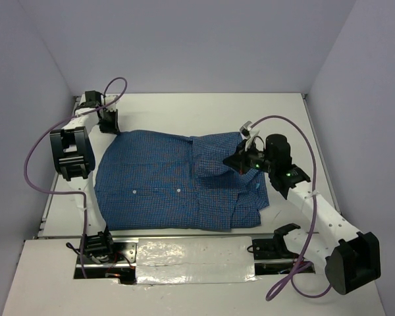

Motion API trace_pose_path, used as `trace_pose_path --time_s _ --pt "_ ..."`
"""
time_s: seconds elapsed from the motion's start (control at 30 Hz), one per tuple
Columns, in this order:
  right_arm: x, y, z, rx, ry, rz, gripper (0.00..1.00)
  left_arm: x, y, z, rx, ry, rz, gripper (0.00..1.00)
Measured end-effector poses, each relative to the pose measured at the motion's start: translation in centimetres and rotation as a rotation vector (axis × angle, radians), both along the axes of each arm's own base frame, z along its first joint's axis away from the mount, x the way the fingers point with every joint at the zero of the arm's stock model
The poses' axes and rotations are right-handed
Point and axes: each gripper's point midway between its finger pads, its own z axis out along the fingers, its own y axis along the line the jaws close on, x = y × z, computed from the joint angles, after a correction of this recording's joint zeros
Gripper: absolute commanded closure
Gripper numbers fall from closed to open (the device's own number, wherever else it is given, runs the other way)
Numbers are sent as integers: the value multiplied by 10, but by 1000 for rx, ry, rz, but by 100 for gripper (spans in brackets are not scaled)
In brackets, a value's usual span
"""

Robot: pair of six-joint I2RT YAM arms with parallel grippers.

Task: Fold and stack the long sleeve shirts
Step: Fold the shirt

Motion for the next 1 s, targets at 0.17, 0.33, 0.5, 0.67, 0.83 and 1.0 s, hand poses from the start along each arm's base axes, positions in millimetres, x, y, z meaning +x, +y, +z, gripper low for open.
trace_pose_path --time_s 0.17,0.33,0.5,0.67,0.83,1.0 --pt "1 -5 13 -3 -25 -27 100 -6 -12 1 -59 6 -39 100" --pt "5 -18 35 -18 -40 -92 100 -25 -22 10 -99 17 -96 100" --pt "-3 -37 79 -26 -106 -170 100 -52 -30 71 -50 -114 -244 100" --pt "-34 -51 88 -34 -100 -196 100 -96 -34 130 84 -282 -416 100" --pt "-62 -66 76 -54 -28 -245 100 -154 -27 102 143 -216 -525 100" --pt "-84 -79 97 -48 -5 -302 100 -196 -16 73 129 -103 -565 100"
